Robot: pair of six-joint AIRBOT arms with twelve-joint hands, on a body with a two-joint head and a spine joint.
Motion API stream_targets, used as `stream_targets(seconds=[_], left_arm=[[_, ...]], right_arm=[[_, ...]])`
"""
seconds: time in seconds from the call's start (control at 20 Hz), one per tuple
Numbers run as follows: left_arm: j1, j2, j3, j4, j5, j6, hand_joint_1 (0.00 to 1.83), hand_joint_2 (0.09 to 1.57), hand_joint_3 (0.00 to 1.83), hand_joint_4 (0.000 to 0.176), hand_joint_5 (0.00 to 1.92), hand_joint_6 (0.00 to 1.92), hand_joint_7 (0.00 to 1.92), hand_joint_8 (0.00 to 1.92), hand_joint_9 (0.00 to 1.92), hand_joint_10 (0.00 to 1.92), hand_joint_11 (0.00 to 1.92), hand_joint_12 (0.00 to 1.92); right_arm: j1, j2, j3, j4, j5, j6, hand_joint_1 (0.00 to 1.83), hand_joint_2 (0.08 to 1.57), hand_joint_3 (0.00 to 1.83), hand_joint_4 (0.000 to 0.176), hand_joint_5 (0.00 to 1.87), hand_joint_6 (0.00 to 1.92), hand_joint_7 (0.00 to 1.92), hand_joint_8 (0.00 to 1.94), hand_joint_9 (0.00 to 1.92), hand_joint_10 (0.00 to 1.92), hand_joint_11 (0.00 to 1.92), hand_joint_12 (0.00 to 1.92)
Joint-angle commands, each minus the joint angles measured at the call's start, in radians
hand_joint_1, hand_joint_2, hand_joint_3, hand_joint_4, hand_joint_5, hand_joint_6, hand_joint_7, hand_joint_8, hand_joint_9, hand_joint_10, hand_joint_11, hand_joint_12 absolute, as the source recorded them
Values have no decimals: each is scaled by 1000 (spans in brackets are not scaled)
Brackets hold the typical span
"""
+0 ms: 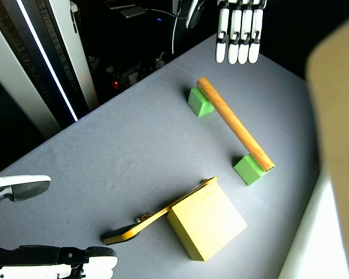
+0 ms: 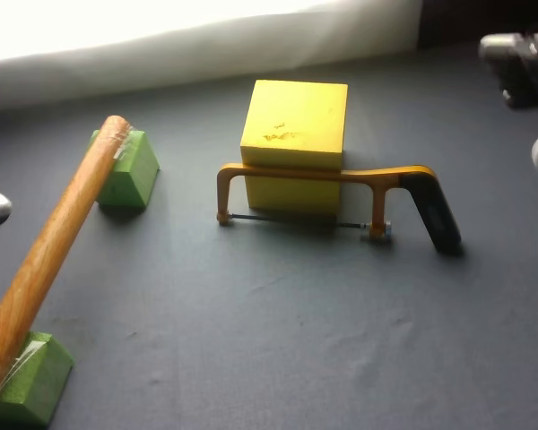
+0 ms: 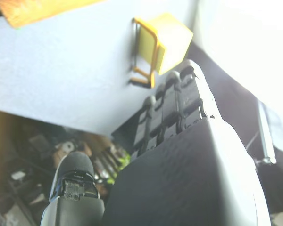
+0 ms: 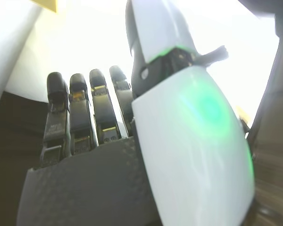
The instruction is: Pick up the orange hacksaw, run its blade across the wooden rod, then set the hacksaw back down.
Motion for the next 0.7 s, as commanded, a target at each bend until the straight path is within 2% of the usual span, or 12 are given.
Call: stream_targets(seconds=[0.0,0.05,0.2,0.4,0.6,0.65], left_arm=[[-8,19,0,-39,-26,-13,0,1229,3,0,52,2,71,4,69,4,35,18],[-5,39,-11,-2,-24,-49,0,1229,2,0,48,0,69,2,68,3,37,20],[5,62,-17,74,-29,-124,0,1242,6,0,33,4,39,2,39,0,22,14],[18,66,-36,119,-46,-125,0,1241,3,0,26,2,27,3,31,3,11,10],[39,61,-91,117,59,-125,0,1239,1,0,8,3,20,7,30,11,18,8],[49,55,-99,77,85,-81,0,1235,0,0,29,10,39,13,52,17,42,19]], right_arm=[[-3,9,0,100,152,-27,1040,1055,0,0,137,2,100,2,131,1,0,474],[-54,7,-9,162,186,-63,1061,1050,0,0,136,1,102,1,130,0,0,447],[-148,1,-5,240,254,-87,1068,1073,6,0,134,0,117,5,127,1,0,469],[-241,-63,31,305,371,-55,1096,1054,0,0,138,2,132,5,148,4,0,512],[-284,-142,109,312,464,-9,1085,1077,3,0,122,1,122,0,135,0,0,517],[-285,-154,138,285,469,17,1093,1078,2,0,127,3,117,0,131,0,0,509]])
